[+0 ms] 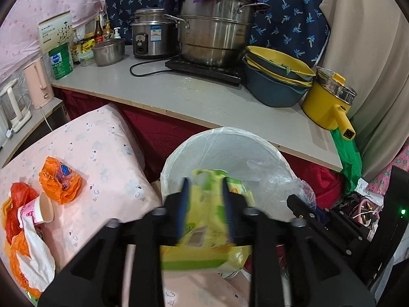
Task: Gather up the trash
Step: 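Open the left tool over the white bin while the right tool opens too, then move both open tools back from the bin to the trash pile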
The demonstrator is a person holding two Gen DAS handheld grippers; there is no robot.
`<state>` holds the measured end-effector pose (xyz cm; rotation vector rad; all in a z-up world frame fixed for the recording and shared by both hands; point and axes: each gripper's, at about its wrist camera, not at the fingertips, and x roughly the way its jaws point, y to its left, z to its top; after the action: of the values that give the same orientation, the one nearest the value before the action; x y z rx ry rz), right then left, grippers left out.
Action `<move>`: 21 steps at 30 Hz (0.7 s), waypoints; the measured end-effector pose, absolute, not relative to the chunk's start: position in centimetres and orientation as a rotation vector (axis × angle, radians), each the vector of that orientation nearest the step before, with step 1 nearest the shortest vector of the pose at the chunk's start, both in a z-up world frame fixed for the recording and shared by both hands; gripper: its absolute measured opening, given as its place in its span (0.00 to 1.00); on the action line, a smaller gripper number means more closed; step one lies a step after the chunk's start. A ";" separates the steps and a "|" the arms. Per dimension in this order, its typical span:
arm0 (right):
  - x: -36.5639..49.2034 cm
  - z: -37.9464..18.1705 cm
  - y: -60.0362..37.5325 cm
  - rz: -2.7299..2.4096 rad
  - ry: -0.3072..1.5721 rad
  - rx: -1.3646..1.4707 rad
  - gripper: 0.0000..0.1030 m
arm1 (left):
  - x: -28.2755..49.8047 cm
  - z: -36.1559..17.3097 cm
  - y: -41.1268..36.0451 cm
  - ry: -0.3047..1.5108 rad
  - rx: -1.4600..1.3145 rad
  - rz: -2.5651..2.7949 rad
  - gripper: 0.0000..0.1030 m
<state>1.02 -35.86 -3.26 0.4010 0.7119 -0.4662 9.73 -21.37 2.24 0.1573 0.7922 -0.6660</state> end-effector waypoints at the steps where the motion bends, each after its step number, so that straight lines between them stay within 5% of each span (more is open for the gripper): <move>1: 1.2 -3.3 -35.8 -0.464 0.711 0.401 0.22 | 9.8 2.3 -21.1 0.783 0.145 -0.657 0.51; 5: 1.3 -2.8 -35.3 -0.470 0.684 0.396 0.47 | 10.0 2.6 -20.3 0.757 0.145 -0.636 0.61; 21: 1.9 -0.1 -30.9 -0.416 0.656 0.336 0.54 | 10.7 3.5 -13.7 0.760 0.094 -0.515 0.62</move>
<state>1.89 -30.94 -0.10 0.3363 0.6557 -0.4156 10.66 -13.73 3.50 0.0939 0.7603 -0.5146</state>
